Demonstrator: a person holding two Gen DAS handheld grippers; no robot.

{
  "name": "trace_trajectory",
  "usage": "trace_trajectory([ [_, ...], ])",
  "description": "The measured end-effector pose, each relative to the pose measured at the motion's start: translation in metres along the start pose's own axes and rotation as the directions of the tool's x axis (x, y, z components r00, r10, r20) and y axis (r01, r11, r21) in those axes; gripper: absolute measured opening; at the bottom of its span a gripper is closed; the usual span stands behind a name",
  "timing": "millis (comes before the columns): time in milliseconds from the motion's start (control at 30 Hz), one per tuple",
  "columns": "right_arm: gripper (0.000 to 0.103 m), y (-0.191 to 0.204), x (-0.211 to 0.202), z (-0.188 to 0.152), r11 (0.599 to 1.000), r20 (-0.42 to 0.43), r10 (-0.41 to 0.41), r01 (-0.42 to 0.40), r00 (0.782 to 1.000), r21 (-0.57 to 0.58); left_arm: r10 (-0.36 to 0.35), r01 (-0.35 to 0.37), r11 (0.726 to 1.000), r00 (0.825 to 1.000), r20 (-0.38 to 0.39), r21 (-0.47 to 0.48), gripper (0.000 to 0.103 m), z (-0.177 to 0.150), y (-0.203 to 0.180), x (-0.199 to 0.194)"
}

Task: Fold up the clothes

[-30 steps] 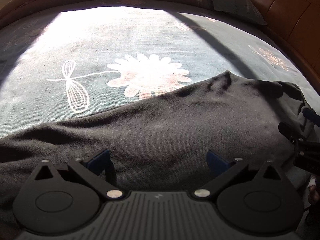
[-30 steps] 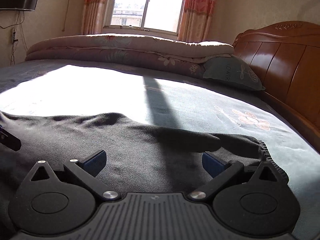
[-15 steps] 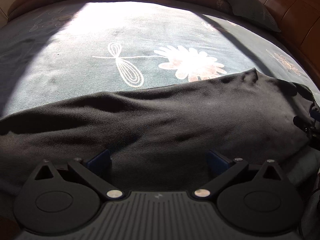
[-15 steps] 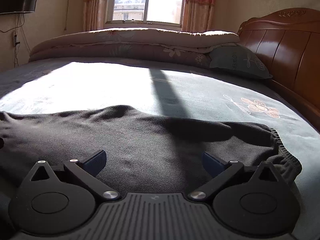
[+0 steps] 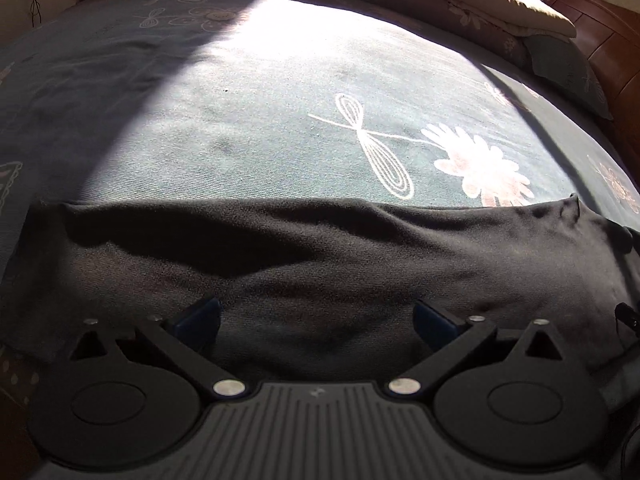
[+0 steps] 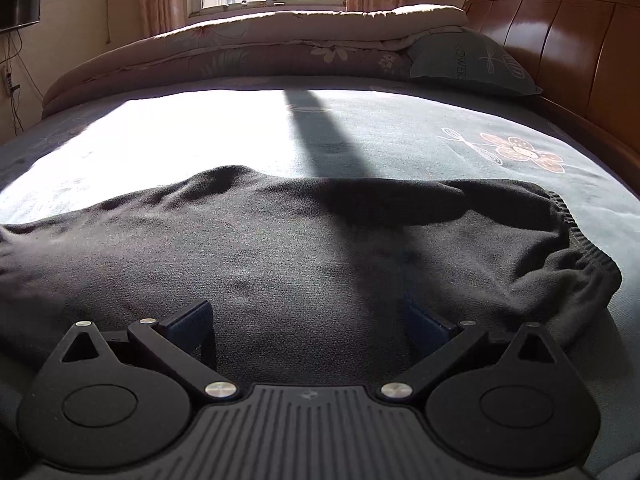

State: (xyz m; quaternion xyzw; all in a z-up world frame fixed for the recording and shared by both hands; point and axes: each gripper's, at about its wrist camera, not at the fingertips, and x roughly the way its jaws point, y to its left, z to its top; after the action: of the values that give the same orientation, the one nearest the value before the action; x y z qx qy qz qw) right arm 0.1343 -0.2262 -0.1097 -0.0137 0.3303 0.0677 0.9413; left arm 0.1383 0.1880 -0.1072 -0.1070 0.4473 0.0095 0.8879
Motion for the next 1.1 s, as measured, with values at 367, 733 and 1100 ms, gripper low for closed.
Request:
trace_trajectory([
  [367,0.103,0.000,0.004,-0.001,1.000,-0.017,-0.015,0.015,1.000,-0.006,0.025,-0.022,0.997,0.999,0.041,-0.072,0.102,0.029,0.033,-0.014],
  [733,0.103,-0.002,0.005,-0.004,1.000,-0.006,-0.017,0.016,1.000,-0.009,0.126,-0.113,0.964,0.991,0.041,-0.239,0.102,0.037,0.085,-0.011],
  [1100,0.103,-0.001,0.005,-0.004,1.000,-0.001,-0.021,0.021,1.000,-0.010,0.019,0.002,0.970,0.996,0.084,-0.242,0.102,0.050,0.094,-0.028],
])
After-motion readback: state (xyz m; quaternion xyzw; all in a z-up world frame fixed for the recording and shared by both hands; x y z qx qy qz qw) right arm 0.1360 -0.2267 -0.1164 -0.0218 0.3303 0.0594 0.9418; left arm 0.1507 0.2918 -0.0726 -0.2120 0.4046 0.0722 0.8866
